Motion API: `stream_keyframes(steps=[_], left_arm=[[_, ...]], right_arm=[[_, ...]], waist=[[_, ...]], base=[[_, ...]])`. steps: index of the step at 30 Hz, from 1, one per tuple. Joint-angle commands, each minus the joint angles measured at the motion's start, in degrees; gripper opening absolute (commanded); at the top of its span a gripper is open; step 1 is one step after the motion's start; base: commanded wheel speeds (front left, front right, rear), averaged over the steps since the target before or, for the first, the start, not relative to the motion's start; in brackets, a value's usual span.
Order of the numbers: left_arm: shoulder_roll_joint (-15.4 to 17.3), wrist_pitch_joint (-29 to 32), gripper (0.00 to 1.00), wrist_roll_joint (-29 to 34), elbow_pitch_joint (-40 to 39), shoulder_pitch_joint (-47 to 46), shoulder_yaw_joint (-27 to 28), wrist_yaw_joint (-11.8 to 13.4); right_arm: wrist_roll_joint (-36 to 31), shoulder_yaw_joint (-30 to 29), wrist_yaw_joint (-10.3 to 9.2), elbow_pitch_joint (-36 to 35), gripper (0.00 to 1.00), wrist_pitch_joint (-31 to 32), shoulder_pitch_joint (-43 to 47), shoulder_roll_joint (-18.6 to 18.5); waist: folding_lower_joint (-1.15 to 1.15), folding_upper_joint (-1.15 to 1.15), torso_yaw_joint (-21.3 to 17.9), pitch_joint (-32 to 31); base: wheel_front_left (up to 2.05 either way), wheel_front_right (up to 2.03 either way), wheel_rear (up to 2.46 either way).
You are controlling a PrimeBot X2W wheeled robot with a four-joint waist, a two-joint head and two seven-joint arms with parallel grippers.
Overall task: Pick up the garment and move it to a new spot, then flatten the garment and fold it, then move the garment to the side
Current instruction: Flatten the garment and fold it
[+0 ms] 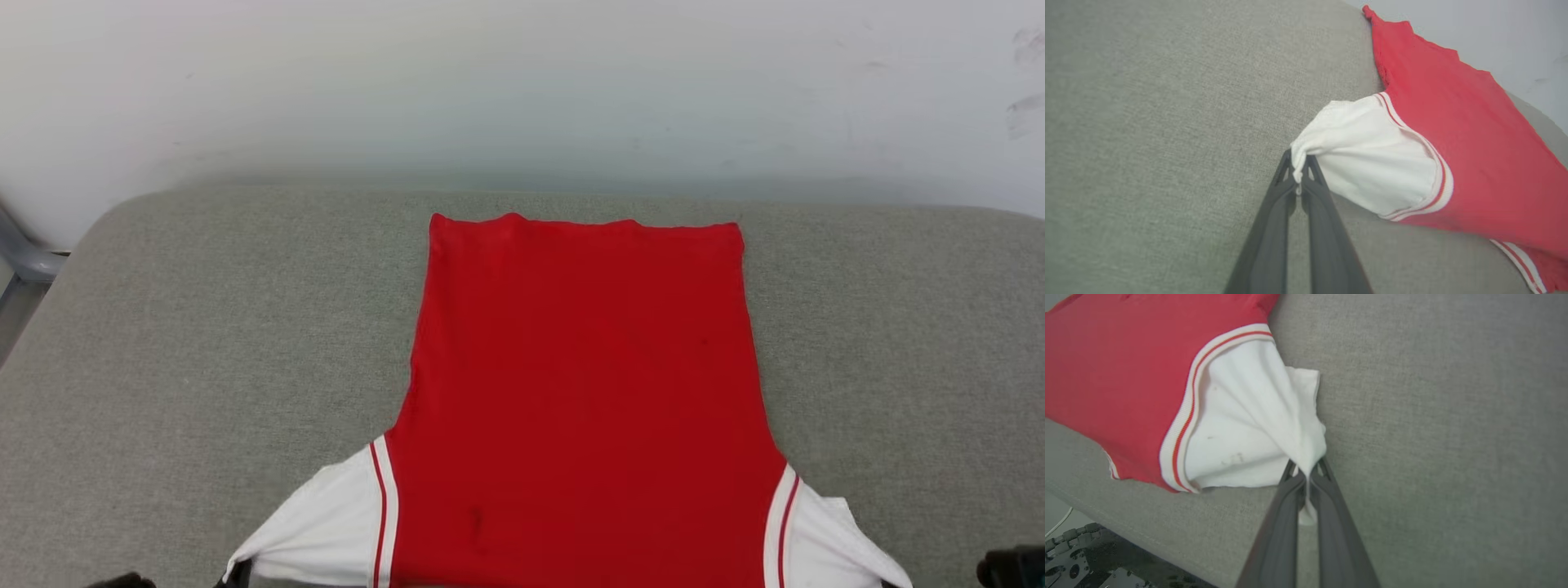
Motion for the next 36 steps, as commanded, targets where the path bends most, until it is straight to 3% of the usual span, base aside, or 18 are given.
stream_keyframes(steps=[1, 9, 15, 16, 17, 18, 27, 32, 36], left_arm=[[-0.3, -0.3, 0.0, -0.2, 0.4, 0.8, 0.6, 0.0], [-2.8, -0.4, 0.0, -0.1, 4.1, 4.8, 0.1, -1.2], [-3.9, -0.4, 0.0, 1.0, 4.6, 3.3, 0.5, -1.8], [-4.0, -0.4, 0.0, 1.3, 4.5, 3.1, 0.5, -1.8], [-4.1, -0.4, 0.0, 1.6, 4.4, 2.8, 0.3, -1.8], [-4.2, -0.4, 0.0, 2.0, 4.2, 2.6, 0.2, -1.8], [-5.4, -0.4, 0.0, 5.5, 0.9, 0.1, -0.6, -1.2], [-6.1, -0.4, 0.0, 8.2, -1.2, -3.6, -1.2, -1.2], [-7.5, -0.3, 0.0, 10.6, -2.7, -7.2, -1.5, -1.6]], right_arm=[[-0.1, -0.8, -0.09, 0.2, 0.0, 0.1, 1.4, 0.2], [0.4, -2.2, -0.09, 2.2, 0.0, 1.7, 7.9, 1.2], [-0.2, -3.4, -0.09, 1.2, 0.0, 0.8, 6.3, 2.3], [-0.4, -3.6, -0.09, 0.7, 0.06, 0.7, 5.9, 2.6], [-0.7, -3.8, -0.08, 0.2, 0.62, 0.6, 5.4, 2.8], [-1.0, -4.2, -0.08, -0.5, 1.0, 0.5, 4.9, 3.0], [-3.6, -9.9, -0.07, -10.3, 1.0, 2.4, -3.7, 1.1], [-4.2, -13.4, -0.07, -14.0, 1.0, 6.9, -14.4, -1.6], [-5.1, -13.0, -0.07, -12.9, 1.0, 12.0, -25.4, -4.0]], waist=[[0.01, 0.0, 0.0, 0.0], [0.01, 0.0, -0.2, -0.5], [0.01, 0.0, 0.0, -0.6], [0.01, 0.0, -0.1, -0.6], [0.01, 0.0, 0.0, -0.6], [0.01, 0.0, 0.0, -0.7], [0.01, 0.0, 1.6, 1.3], [0.01, 0.0, 3.9, 5.6], [0.01, 0.0, 6.5, 10.1]], base=[[0.0, 0.0, 0.0], [0.0, 0.0, 0.0], [0.0, 0.0, 0.0], [0.0, 0.0, 0.0], [0.0, 0.0, 0.0], [0.0, 0.0, 0.0], [0.0, 0.0, 0.0], [0.0, 0.0, 0.0], [0.0, 0.0, 0.0]])
